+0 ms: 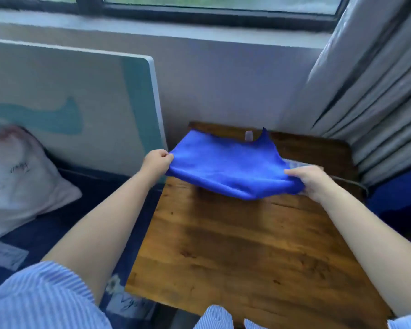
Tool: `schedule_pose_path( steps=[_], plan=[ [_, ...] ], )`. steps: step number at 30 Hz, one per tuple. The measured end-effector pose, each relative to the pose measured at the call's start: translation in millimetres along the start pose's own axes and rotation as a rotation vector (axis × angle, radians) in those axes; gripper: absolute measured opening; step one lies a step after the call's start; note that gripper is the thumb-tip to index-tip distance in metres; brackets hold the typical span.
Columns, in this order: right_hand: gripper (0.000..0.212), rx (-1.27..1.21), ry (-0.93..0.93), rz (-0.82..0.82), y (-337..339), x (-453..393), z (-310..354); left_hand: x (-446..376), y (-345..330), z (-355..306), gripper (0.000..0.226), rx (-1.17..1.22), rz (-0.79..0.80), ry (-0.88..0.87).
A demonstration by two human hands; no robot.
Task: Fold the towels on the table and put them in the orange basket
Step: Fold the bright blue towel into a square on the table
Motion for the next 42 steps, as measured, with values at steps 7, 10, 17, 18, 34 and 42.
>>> schedule_pose_path(
  steps=[7,10,17,18,34,42],
  plan=[
    [0.035,0.645,-0.192,-0.063,-24,-3,-115,73,-99,94,0.030,-0.440,0.512,0.089],
    [0.039,0.715,-0.195,-0.062,-28,6,-132,97,-115,120,0.023,-0.504,0.610,0.155],
    [0.038,0.705,-0.378,-0.046,-7,28,-220,139,-123,170,0.029,-0.517,0.707,0.362],
    [0.038,0.771,-0.392,-0.051,-3,31,-231,147,-126,175,0.027,-0.538,0.751,0.380],
    [0.011,0.977,-0.102,-0.129,-8,-22,-184,110,-146,158,0.030,-0.689,0.701,0.300],
    [0.037,1.010,0.164,-0.160,-31,-104,-96,13,-176,82,0.023,-0.719,0.547,0.129]
  ],
)
Point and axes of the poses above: each hand's wrist, its own x-axis away from the middle knuckle, its own y-axis out of the back of the hand, z = x × y, the point moved 9 cm from there along -x, towards the middle knuckle, and after that the axes turned 7 degrees about -y, right-handed, at the moved point
